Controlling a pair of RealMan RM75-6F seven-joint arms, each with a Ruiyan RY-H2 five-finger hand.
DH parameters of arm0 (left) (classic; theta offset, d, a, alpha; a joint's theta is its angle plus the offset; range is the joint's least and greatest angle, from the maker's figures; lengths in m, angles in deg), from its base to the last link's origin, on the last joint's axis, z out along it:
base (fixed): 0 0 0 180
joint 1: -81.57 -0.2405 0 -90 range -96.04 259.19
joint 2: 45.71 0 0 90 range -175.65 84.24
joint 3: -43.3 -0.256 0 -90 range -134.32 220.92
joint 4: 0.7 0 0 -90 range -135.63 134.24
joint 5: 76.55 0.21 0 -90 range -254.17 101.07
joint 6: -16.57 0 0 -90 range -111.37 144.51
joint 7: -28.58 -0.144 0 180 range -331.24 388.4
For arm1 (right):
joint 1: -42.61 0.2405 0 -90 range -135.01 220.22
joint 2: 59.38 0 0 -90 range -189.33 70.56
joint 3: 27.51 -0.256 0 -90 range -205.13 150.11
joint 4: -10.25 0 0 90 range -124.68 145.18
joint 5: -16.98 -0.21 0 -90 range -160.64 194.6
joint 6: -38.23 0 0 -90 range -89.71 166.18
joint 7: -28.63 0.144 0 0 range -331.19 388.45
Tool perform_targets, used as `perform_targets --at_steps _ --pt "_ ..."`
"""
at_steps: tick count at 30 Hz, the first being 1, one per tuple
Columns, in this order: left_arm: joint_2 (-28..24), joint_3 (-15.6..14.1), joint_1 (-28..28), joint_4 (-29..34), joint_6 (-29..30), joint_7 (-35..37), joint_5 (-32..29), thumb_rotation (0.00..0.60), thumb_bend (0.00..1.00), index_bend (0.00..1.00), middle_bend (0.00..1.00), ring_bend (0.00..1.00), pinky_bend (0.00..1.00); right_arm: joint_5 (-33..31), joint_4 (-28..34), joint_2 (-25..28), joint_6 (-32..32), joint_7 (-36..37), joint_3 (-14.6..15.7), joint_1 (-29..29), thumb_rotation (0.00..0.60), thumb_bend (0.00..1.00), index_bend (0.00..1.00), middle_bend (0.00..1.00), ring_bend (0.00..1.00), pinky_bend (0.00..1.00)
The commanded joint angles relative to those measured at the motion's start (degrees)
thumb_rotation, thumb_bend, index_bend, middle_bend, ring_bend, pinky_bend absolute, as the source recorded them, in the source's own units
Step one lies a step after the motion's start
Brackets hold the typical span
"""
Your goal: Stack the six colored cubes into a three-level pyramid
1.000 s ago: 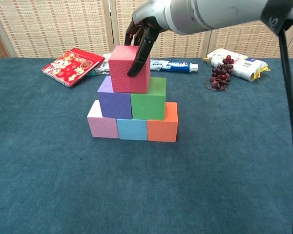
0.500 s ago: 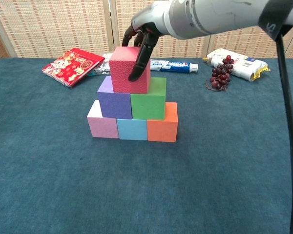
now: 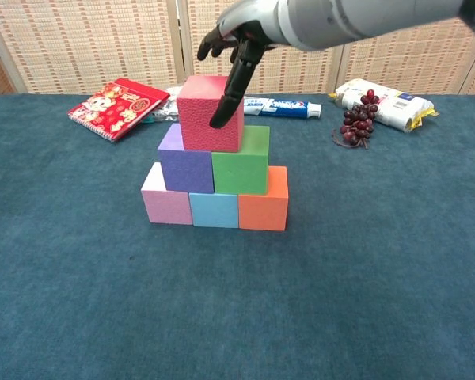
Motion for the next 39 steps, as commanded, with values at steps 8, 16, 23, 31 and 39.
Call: perform_targets --at_steps 8,16,23,31,39 --pt "-1.41 1.27 -1.08 0.44 2.16 -0.62 -1.51 0.6 0.33 0.1 0.02 0.0 0.12 17.61 12.21 15.35 -2.45 12.76 1.89 -15.61 0.6 0.05 0.0 0.0 0.0 0.0" --pt "-1.73 1.31 -3.05 -0.09 4.79 -1.08 -2.03 0.6 0.32 0.13 0.03 0.0 0.12 49.21 10.76 22.61 -8.19 30.77 11.57 -36.73 0.6 0.17 0.03 0.1 0.01 0.06" --pt "-2.36 0.37 -5.21 0.68 8.31 -2.87 -0.34 0.6 0.32 0.13 0.04 0.0 0.12 70.71 -0.88 21.05 -18.5 42.58 20.62 -51.77 0.6 0.17 0.02 0.1 0.01 0.05" --pt "-2.33 -1.55 -7.91 3.87 10.91 -7.09 1.07 0.6 0.33 0.13 0.04 0.0 0.11 80.54 -14.39 14.36 -30.38 53.03 25.22 -64.46 0.6 0.17 0.0 0.03 0.0 0.0" --pt "-2.02 -1.96 -9.0 6.2 11.46 -9.38 1.34 0.6 0.32 0.13 0.04 0.0 0.11 83.78 -18.3 13.07 -33.65 57.31 24.95 -69.12 0.6 0.17 0.0 0.03 0.0 0.0"
